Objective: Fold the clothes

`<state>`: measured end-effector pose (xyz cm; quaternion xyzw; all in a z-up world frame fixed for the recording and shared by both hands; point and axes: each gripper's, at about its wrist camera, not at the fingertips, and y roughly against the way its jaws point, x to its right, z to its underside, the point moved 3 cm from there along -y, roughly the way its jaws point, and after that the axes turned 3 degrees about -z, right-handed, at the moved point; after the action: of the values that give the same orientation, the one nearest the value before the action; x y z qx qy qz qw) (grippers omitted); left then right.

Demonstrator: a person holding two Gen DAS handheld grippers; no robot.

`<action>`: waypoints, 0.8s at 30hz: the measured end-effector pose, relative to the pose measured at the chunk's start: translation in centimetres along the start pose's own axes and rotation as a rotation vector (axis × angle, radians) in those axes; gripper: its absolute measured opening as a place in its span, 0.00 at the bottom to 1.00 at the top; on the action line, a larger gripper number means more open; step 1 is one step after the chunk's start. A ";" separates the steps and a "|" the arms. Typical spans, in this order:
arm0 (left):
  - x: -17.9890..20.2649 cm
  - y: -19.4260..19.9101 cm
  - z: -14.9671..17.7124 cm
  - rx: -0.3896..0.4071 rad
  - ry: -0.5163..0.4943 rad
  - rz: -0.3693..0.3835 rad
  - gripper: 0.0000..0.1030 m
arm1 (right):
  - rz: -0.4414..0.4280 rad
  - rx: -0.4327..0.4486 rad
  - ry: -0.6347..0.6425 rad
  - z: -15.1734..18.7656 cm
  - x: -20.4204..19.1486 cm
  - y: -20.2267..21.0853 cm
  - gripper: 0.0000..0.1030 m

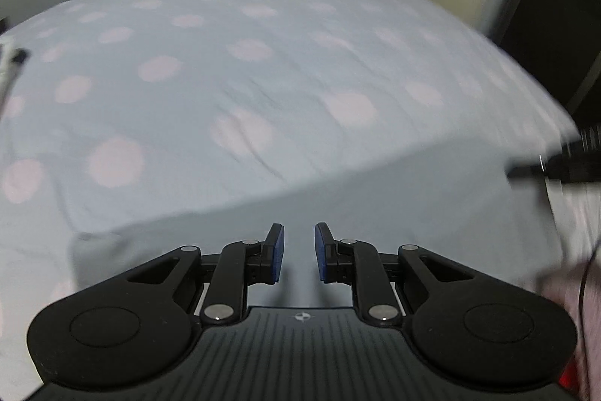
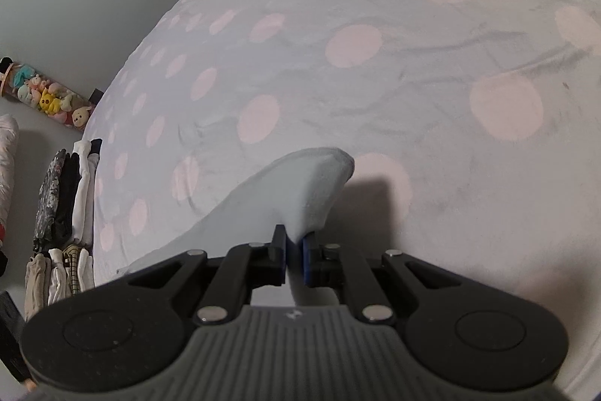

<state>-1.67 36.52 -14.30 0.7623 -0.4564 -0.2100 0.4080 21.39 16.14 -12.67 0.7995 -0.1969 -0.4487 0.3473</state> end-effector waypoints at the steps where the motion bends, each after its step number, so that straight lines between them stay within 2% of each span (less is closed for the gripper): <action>1: 0.9 -0.6 0.6 -0.018 -0.047 0.002 0.19 | -0.001 0.002 0.000 0.0 0.0 -0.1 0.09; 5: 2.9 -2.2 2.9 -0.086 -0.186 -0.013 0.19 | -0.010 0.007 0.003 0.1 0.2 0.0 0.09; 8: 3.4 -3.5 4.4 -0.133 -0.222 -0.004 0.19 | -0.018 0.005 0.003 0.2 0.2 -0.2 0.09; 11: 3.6 -4.0 5.2 -0.135 -0.241 -0.010 0.19 | -0.017 0.005 0.010 0.3 0.1 -0.3 0.09; 17: 2.3 -3.3 4.1 -0.142 -0.170 0.046 0.19 | -0.025 0.015 0.021 0.4 0.0 0.1 0.09; 21: 0.8 -1.8 2.0 -0.083 -0.104 0.097 0.19 | -0.049 0.020 0.039 0.6 -0.7 0.9 0.09; 24: -0.5 -1.8 -0.1 -0.052 -0.076 0.094 0.18 | -0.068 0.024 0.052 0.6 -1.3 1.2 0.09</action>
<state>-0.92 37.50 -15.74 0.7208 -0.5012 -0.2310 0.4193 20.15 15.91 -11.24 0.8212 -0.1660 -0.4369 0.3274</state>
